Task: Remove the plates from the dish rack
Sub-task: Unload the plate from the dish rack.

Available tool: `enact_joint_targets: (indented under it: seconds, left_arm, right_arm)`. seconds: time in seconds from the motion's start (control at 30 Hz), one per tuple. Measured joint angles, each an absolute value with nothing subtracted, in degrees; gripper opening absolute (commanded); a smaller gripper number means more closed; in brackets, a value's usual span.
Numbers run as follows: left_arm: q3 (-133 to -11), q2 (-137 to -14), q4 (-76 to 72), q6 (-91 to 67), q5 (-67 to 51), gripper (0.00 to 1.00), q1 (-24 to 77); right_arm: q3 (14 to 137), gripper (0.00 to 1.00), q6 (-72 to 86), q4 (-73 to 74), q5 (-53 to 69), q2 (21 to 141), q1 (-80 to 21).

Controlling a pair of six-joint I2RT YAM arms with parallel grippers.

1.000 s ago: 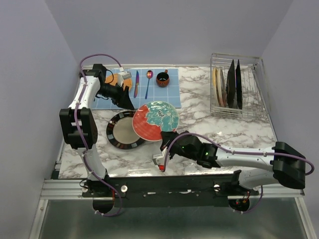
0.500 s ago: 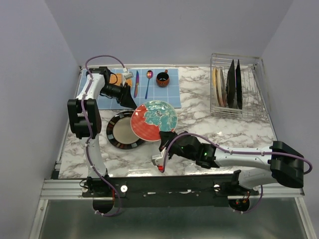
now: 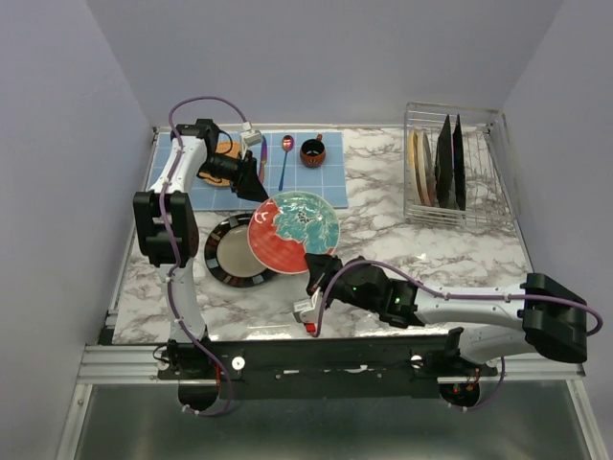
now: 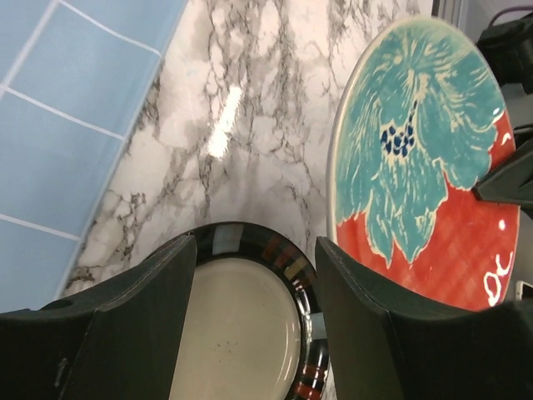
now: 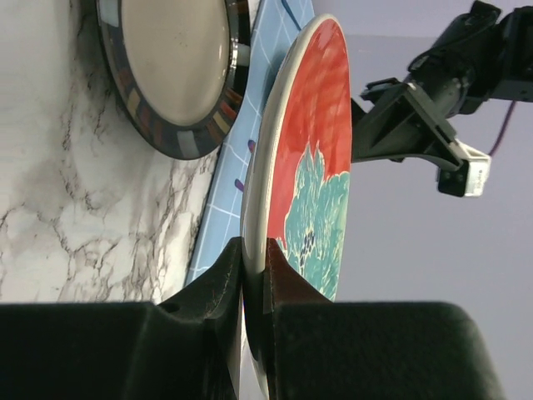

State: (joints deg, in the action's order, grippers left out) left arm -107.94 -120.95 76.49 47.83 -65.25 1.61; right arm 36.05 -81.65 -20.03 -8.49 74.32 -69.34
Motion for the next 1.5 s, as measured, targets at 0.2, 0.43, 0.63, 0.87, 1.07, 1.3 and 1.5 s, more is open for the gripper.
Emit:
enact_joint_targets:
  seconds: [0.2, 0.43, 0.63, 0.87, 1.07, 1.3, 1.5]
  left_arm:
    - [-115.77, -121.1, 76.75, 44.25, -65.17, 0.68, 1.19]
    - [-118.41, -121.16, 76.6, 42.52, -65.12, 0.68, 1.19]
    - [-114.83, -121.21, 76.6, 42.96, -64.77, 0.68, 1.26]
    - [-112.22, -121.21, 76.62, 43.7, -64.42, 0.68, 2.35]
    - [-109.6, -121.21, 76.69, 44.38, -64.4, 0.68, 4.54]
    - [-106.87, -120.95, 76.64, 44.8, -64.42, 0.68, 5.74]
    - [-104.75, -119.31, 76.71, 44.64, -64.4, 0.68, 6.33]
  right_arm:
    - [33.28, 0.01, -81.65, -20.01, -8.56, 73.14, -69.54]
    - [32.16, 0.01, -81.76, -19.99, -8.51, 72.84, -69.69]
    - [32.16, 0.01, -82.63, -20.01, -8.51, 72.36, -69.69]
    - [32.16, 0.01, -83.83, -20.01, -8.49, 72.36, -69.69]
    - [32.16, 0.01, -84.18, -20.03, -8.49, 72.36, -69.69]
    - [32.14, 0.01, -84.71, -20.05, -8.45, 72.36, -69.69]
    - [31.88, 0.01, -85.86, -20.16, -8.27, 72.36, -69.69]
